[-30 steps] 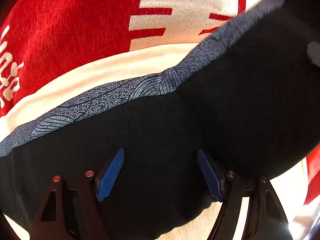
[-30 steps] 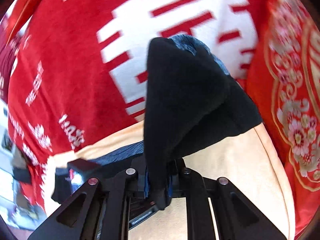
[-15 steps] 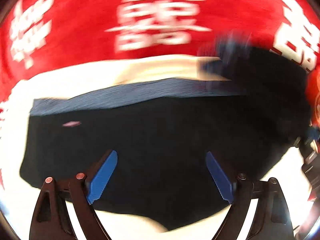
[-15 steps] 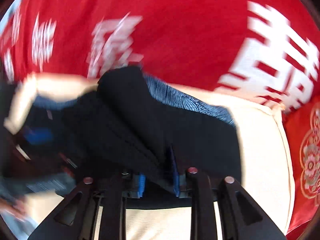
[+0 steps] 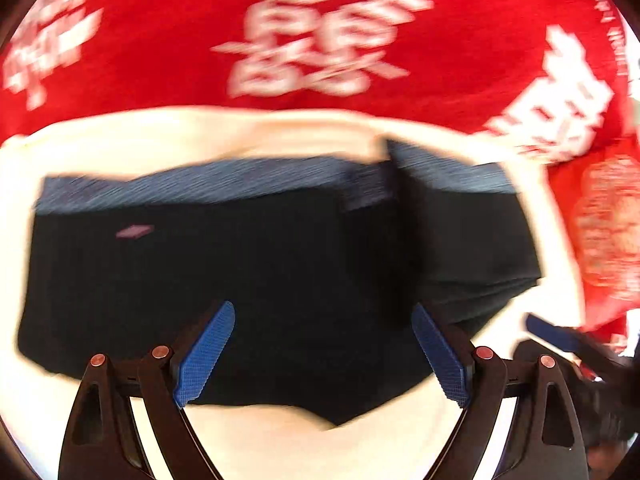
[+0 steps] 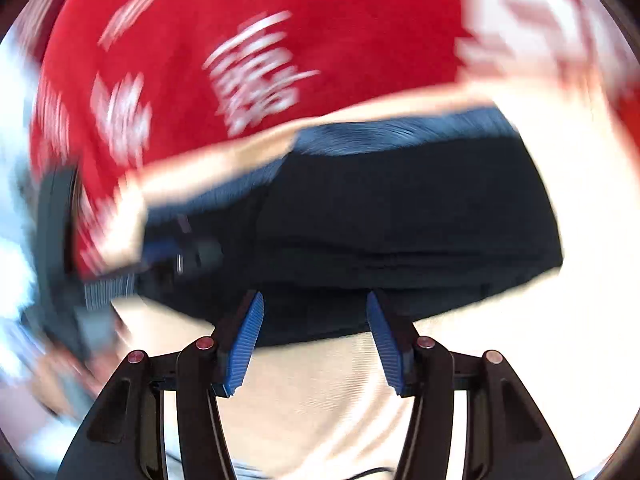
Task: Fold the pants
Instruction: 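Fold the held end over the trousers with the right gripper while the left gripper pins them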
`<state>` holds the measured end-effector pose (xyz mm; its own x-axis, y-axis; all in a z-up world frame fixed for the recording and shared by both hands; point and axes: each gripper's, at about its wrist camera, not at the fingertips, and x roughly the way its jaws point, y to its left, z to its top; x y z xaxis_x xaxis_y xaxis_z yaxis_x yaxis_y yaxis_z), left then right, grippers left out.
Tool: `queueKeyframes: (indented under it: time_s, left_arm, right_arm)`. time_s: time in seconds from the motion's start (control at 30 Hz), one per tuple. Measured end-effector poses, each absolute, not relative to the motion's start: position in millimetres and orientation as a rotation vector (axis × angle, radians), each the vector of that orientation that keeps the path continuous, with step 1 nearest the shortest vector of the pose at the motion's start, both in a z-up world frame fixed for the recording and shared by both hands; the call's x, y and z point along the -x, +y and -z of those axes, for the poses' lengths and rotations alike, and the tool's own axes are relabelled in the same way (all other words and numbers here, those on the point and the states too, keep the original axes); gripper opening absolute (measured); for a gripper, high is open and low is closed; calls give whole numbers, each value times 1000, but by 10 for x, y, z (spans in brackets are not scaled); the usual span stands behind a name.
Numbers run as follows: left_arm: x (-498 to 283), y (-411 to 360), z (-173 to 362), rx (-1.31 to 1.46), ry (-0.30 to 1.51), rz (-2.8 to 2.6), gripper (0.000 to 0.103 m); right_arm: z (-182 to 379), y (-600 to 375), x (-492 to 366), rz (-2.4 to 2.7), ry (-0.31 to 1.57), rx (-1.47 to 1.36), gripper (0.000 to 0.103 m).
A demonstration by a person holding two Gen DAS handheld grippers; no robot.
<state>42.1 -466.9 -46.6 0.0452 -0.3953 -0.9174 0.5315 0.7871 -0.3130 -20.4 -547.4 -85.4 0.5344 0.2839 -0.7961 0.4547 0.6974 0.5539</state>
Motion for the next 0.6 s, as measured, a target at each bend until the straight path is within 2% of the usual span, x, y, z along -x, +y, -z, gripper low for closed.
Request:
queueKeyframes:
  time_s: [0.1, 0.23, 0.33, 0.4, 0.47, 0.5, 0.53, 0.6]
  left_arm:
    - [-488, -5036, 449, -70, 1372, 813, 91]
    - [-497, -5537, 517, -100, 1387, 837, 91]
    - [-313, -5695, 603, -114, 1420, 857, 76]
    - [-298, -5685, 664, -131, 1432, 862, 75]
    - [-284, -5695, 762, -160, 1450, 848, 60]
    - [-275, -5656, 798, -173, 1466, 835, 57]
    - [-270, -5652, 861, -174, 1485, 819, 54]
    - [-264, -5594, 884, -157, 1489, 808, 49]
  right_arm:
    - [1141, -5824, 277, 103, 939, -1210, 58]
    - [1401, -5927, 335, 114, 887, -1404, 57]
    - [1471, -5953, 349, 125, 846, -1454, 56]
    - [1554, -5962, 345, 148, 854, -1479, 56]
    - [1691, -6010, 345, 171, 868, -1547, 56]
    - [1763, -6021, 374, 174, 853, -1596, 56]
    - [1796, -6053, 419, 185, 835, -1627, 52]
    - [1849, -6069, 433, 210, 821, -1645, 27]
